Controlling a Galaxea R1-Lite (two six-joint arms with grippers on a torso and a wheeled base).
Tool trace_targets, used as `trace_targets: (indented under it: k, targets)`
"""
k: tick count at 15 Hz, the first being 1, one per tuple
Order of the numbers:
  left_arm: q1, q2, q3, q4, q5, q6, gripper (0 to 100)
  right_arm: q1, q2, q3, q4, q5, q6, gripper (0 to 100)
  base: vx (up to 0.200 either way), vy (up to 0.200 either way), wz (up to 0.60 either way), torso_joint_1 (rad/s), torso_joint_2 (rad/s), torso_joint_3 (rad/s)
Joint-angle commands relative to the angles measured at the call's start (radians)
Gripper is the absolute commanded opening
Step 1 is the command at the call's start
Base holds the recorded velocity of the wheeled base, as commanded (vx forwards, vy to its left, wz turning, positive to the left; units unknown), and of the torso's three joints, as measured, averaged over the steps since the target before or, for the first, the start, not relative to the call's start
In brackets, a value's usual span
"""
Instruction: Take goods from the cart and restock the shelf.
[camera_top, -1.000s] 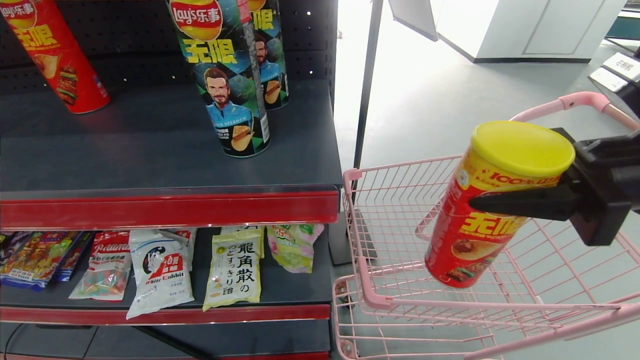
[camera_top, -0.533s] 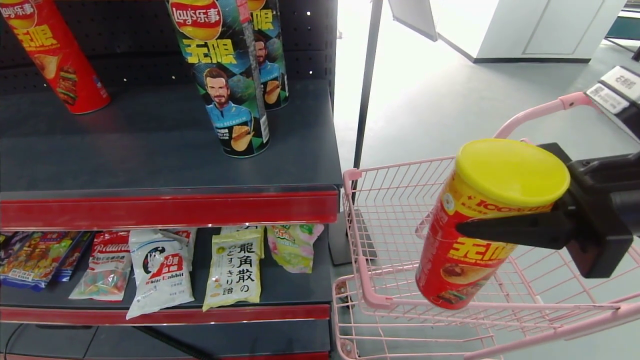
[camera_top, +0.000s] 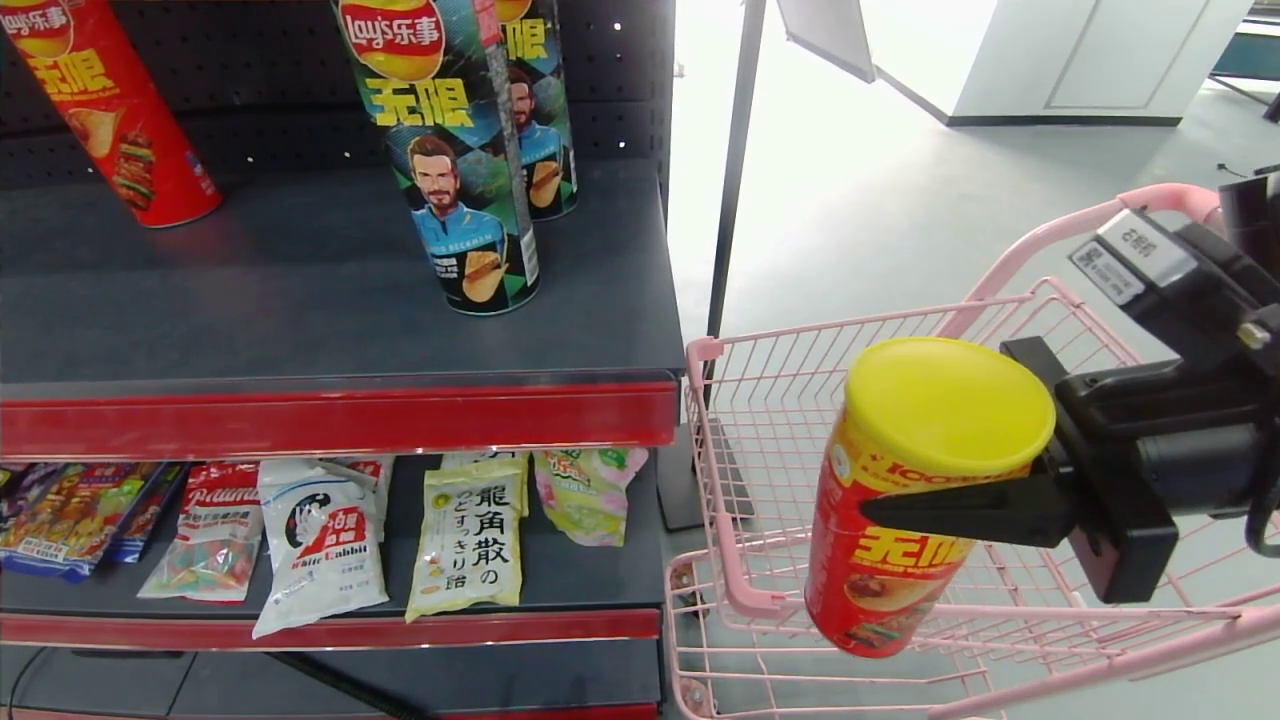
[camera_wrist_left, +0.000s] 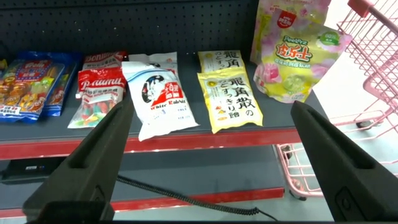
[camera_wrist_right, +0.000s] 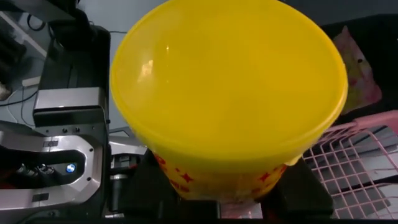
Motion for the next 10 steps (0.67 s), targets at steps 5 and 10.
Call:
trace_targets:
  k: [5, 10]
  targets:
    - [-0.001, 0.001, 0.001, 0.000, 0.000, 0.000, 100, 0.027, 0.037, -0.020, -0.007, 0.000, 0.008, 0, 0.000, 0.000, 0.00, 0.000, 0.00, 0.000]
    - [0.000, 0.001, -0.001, 0.000, 0.000, 0.000, 100, 0.021, 0.033, -0.020, -0.007, -0.003, 0.008, 0, 0.000, 0.000, 0.00, 0.077, -0.19, -0.110]
